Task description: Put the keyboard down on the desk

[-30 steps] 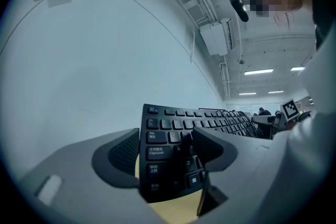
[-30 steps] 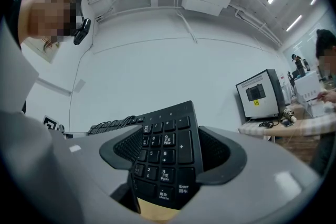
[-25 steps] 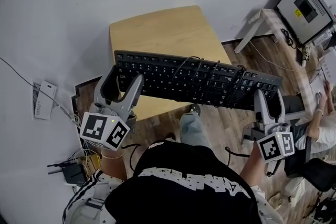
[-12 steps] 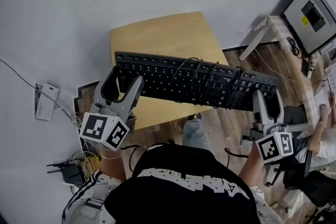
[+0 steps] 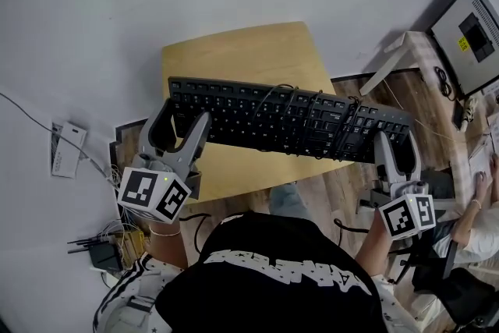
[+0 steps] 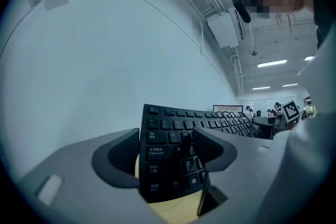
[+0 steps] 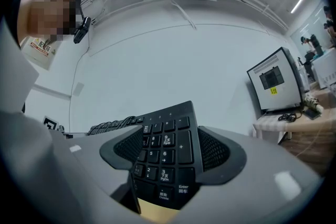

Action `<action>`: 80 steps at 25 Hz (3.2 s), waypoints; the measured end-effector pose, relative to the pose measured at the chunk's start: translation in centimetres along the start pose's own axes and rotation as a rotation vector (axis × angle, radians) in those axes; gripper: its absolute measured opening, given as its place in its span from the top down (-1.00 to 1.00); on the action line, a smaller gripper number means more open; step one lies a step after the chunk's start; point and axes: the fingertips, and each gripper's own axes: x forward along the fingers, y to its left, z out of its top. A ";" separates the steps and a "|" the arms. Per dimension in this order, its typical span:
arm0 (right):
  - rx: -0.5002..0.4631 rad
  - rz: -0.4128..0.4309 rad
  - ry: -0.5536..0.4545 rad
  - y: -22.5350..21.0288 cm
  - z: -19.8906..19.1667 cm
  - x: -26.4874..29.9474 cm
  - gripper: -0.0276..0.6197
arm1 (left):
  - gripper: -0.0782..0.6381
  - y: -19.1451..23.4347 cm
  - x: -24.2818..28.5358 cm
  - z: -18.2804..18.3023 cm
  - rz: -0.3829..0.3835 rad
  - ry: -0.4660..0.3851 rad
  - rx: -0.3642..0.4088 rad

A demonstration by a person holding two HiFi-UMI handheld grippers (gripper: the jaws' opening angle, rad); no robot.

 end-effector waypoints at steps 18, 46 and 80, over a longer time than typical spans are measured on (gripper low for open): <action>-0.003 -0.005 -0.011 0.2 0.1 -0.4 -0.10 | -0.05 0.0 -0.1 0.2 -0.013 -0.008 -0.001; 0.020 0.016 -0.019 -0.1 0.0 -0.2 -0.07 | -0.06 -0.1 -0.1 0.5 0.002 -0.008 -0.004; 0.077 -0.049 0.151 -0.3 -0.3 -0.2 -0.07 | -0.06 0.0 0.2 -0.3 -0.021 0.159 -0.063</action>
